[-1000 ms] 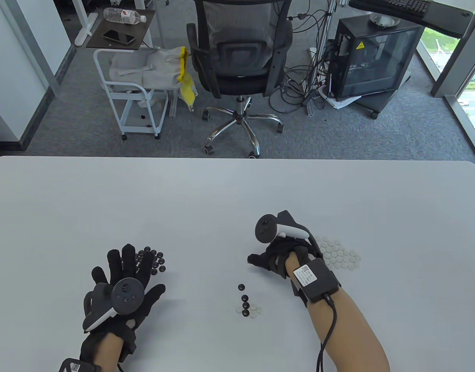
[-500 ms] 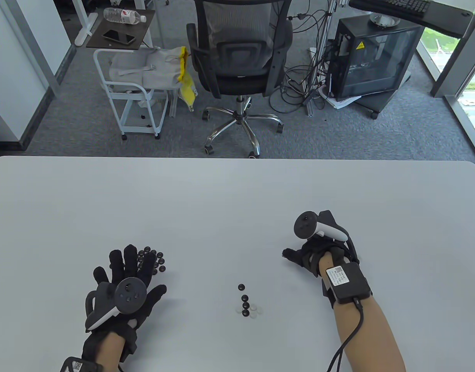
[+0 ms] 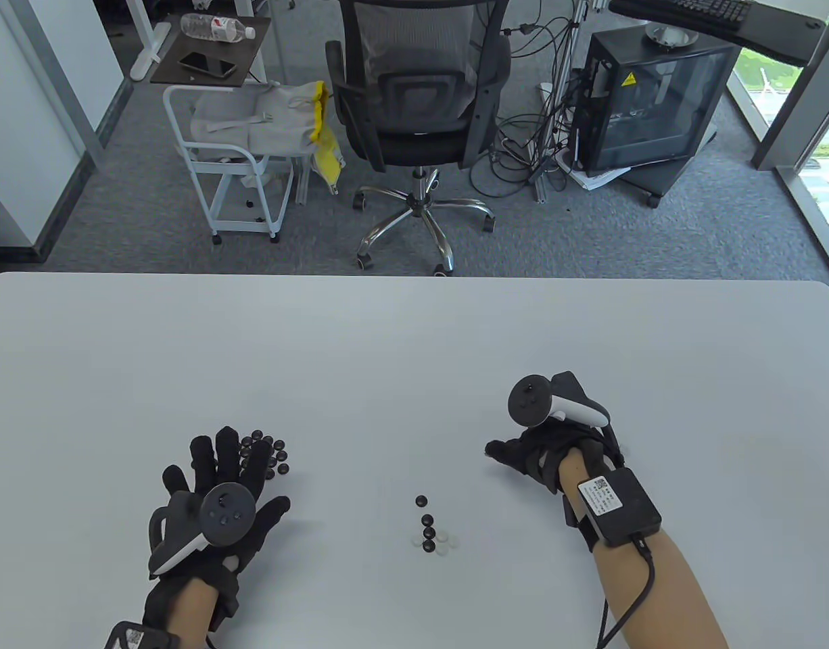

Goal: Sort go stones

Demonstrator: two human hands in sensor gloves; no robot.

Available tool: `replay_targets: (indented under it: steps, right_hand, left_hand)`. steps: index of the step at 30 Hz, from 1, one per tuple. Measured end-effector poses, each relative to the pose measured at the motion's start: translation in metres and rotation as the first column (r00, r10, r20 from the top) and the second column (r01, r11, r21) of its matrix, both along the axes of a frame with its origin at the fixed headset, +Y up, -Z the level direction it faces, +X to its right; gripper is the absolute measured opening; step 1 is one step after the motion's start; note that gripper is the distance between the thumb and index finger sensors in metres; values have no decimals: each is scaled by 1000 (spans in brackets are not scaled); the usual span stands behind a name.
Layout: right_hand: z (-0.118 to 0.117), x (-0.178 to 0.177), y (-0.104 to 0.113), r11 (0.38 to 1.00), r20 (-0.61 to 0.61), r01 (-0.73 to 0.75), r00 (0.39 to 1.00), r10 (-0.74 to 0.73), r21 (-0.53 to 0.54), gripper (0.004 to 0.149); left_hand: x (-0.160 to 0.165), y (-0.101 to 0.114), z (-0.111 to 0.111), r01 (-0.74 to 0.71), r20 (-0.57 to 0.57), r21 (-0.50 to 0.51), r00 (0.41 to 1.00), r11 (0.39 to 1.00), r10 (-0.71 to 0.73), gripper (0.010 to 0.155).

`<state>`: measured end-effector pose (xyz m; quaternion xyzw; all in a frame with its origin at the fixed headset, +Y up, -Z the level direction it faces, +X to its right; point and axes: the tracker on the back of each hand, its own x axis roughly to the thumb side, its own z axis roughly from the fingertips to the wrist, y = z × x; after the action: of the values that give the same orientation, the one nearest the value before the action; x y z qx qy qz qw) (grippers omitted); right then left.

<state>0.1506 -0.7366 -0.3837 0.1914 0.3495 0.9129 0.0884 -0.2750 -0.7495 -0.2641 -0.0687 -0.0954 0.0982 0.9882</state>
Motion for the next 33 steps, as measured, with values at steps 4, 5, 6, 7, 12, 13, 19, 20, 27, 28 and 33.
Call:
replay_targets:
  steps: [4, 5, 6, 7, 12, 13, 19, 20, 27, 28, 33]
  right_hand:
    - [29, -28, 1, 999, -166, 23, 986, -30, -42, 71]
    - [37, -35, 0, 998, -201, 24, 979, -35, -57, 70]
    - [43, -41, -2, 997, -232, 26, 972, -43, -74, 70]
    - [47, -44, -3, 996, -249, 27, 967, -47, -84, 70]
    - [61, -63, -10, 992, -312, 45, 947, -81, -120, 70]
    - [62, -67, -13, 990, -319, 52, 943, -90, -128, 69]
    - [65, -76, -24, 983, -332, 75, 934, -128, -167, 69]
    - [65, -77, -26, 984, -334, 68, 935, -121, -166, 69]
    - [52, -64, -28, 987, -274, 64, 956, -103, -148, 68]
    - [46, -57, -27, 989, -243, 54, 966, -87, -140, 68]
    - [21, -25, -20, 996, -117, -14, 993, 4, -83, 69]
  left_hand:
    - [0, 0, 0, 3, 1, 0, 1000, 1000, -3, 80]
    - [0, 0, 0, 4, 2, 0, 1000, 1000, -4, 80]
    - [1, 0, 0, 5, 2, 0, 1000, 1000, -5, 80]
    - [1, 0, -1, 6, 2, -1, 1000, 1000, -6, 80]
    - [2, 0, 0, 15, 4, -4, 1000, 1000, -15, 80]
    - [2, 0, 0, 16, 4, -4, 1000, 1000, -16, 80]
    - [2, 0, 0, 13, 3, -3, 1000, 1000, -13, 80]
    - [1, 0, 0, 10, 3, -1, 1000, 1000, -10, 80]
    - [1, 1, 0, 6, 5, 7, 1000, 1000, -6, 80]
    - [1, 1, 0, 7, 5, 10, 1000, 1000, -7, 80]
    - [0, 1, 0, 0, 1, 9, 1000, 1000, 0, 80]
